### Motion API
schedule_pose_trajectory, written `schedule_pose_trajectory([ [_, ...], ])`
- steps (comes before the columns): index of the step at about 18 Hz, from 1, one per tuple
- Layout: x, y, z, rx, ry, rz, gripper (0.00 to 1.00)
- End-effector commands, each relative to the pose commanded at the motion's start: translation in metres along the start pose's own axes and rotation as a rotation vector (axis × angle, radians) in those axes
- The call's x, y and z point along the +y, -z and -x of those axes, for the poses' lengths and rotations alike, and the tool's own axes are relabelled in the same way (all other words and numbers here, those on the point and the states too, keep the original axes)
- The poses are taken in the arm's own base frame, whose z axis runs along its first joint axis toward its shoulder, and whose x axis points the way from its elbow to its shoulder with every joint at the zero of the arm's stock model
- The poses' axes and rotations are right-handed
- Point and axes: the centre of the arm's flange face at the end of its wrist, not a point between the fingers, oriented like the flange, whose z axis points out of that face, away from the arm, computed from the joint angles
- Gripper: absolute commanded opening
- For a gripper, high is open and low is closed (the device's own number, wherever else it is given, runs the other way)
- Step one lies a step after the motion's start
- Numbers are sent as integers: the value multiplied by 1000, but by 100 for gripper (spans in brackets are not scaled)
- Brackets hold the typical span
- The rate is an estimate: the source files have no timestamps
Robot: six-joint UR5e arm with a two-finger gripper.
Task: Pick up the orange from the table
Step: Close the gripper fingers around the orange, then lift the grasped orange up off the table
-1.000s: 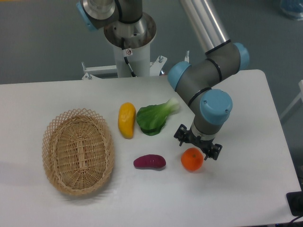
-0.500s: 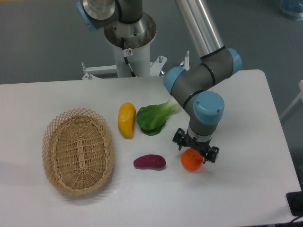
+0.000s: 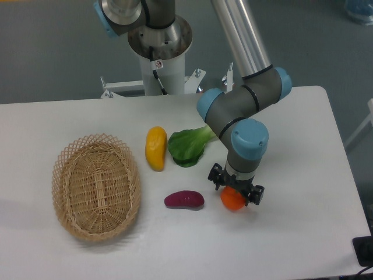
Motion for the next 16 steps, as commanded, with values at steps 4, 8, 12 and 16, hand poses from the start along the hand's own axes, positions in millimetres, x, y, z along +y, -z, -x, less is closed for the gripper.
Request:
schedule_pose_trajectory([
  [4,-3,13,6,-19,5,-7,59],
  [8,-2,34,10,-38,4,-17,59],
  [12,-1,57,14,-55,3,-27,60],
  [16,-9,81,30,-107,5,-50,60],
])
